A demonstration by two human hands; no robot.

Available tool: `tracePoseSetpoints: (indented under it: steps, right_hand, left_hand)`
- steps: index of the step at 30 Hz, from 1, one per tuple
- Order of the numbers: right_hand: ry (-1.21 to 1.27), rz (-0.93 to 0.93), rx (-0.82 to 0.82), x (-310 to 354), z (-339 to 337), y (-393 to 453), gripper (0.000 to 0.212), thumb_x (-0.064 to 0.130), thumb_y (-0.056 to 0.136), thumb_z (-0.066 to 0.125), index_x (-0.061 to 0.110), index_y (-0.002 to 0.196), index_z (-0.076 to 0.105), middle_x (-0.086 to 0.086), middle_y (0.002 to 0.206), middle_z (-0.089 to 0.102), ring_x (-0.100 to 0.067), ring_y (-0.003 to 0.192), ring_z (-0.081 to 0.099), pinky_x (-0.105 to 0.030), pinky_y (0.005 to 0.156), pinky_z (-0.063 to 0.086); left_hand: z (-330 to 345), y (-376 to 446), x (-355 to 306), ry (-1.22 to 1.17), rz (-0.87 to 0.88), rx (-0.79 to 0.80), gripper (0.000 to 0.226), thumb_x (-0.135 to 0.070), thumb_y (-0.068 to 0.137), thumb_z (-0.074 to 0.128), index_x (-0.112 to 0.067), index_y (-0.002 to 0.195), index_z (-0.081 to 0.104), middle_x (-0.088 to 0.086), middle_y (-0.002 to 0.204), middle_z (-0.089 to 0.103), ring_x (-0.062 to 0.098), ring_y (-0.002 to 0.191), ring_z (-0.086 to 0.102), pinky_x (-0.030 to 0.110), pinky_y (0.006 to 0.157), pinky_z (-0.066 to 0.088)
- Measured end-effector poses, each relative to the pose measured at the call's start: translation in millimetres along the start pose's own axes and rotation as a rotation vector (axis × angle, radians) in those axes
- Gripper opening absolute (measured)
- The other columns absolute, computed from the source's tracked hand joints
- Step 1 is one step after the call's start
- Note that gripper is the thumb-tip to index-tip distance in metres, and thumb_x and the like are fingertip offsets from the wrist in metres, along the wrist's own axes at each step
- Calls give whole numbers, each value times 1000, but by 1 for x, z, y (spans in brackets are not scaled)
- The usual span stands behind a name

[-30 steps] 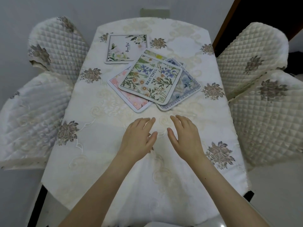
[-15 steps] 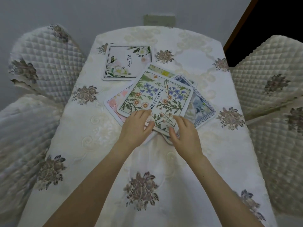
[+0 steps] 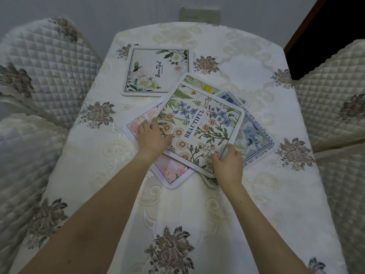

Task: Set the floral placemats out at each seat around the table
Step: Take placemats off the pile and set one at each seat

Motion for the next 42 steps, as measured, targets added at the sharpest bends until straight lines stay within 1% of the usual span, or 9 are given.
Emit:
tracePoseSetpoints:
  steps: [5, 9, 13, 16, 22, 25, 27, 31, 42]
  right_hand:
    - [291, 95, -63, -8, -1, 5, 52, 10, 82, 61, 5, 129, 41, -15, 122, 54, -31, 109, 54, -35, 86, 47]
    - [402, 241, -82, -21, -2, 8, 36, 4, 84, 59, 1, 119, 49, -12, 111, 61, -23, 91, 58, -26, 69, 44]
    - [359, 230, -61, -28, -10, 2, 25, -2, 89, 46, 2, 114, 47, -6, 98, 54, -20, 81, 50, -24, 58, 38]
    - [333, 181, -85, -30, -20, -10, 27, -5, 89, 42, 2, 115, 45, -3, 97, 50, -21, 84, 49, -29, 70, 39]
    - [306, 55, -96, -33, -36, -51, 33, -8, 88, 34, 11, 114, 42, 0, 96, 55, -22, 74, 54, -24, 52, 36]
    - [289, 9, -84, -39, -42, -75, 35, -10, 87, 33, 14, 112, 42, -2, 89, 57, -20, 67, 54, -23, 49, 35]
    - [276, 9, -64, -46, -45, -93, 37, -9, 86, 33, 17, 111, 42, -3, 86, 58, -21, 66, 54, -24, 48, 35]
    - [247, 28, -27, -66, -53, -131, 38, -9, 87, 31, 19, 109, 41, -3, 83, 57, -18, 61, 52, -24, 45, 34]
    - [164, 37, 34, -122, -67, -226, 37, -9, 88, 31, 19, 111, 38, -14, 81, 57, -19, 53, 41, -24, 46, 28]
  left_hand:
    - [-5, 11, 8, -26, -93, -45, 88, -49, 76, 69, 4, 134, 29, 27, 131, 40, 40, 122, 35, 46, 100, 34]
    - [-5, 11, 22, -348, -138, -15, 48, -30, 79, 70, 0, 109, 49, 18, 104, 59, 31, 90, 57, 37, 70, 47]
    - [-5, -10, 26, -456, -62, -52, 14, -15, 88, 59, -11, 95, 48, 3, 84, 55, 23, 71, 52, 29, 53, 33]
    - [-3, -36, 25, -531, -42, -56, 12, -11, 90, 55, -16, 95, 46, 4, 85, 54, 21, 69, 53, 28, 54, 36]
    - [-1, -103, 19, -543, -42, -114, 13, -10, 93, 48, -19, 98, 41, -3, 73, 51, 9, 54, 46, 19, 40, 30]
    - [1, -136, 18, -568, -29, -116, 17, -8, 94, 47, -15, 110, 43, 0, 79, 53, 9, 52, 46, 15, 37, 29]
    - [2, -159, 20, -587, -18, -110, 15, -6, 94, 46, -16, 104, 43, 2, 78, 53, 11, 51, 44, 13, 36, 33]
    - [6, -204, 27, -550, -27, -88, 16, -9, 95, 47, -20, 90, 35, 4, 72, 51, 13, 50, 42, 23, 41, 29]
    - [28, -319, 43, -605, -88, -61, 10, -9, 94, 49, -14, 100, 42, 4, 91, 60, 24, 72, 57, 32, 58, 45]
Point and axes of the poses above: each hand's wrist, its own y-axis towards the middle knuckle, its own z-axis out of the palm, x = y × z, the point moved 6 cm from there along y, towards the middle knuckle
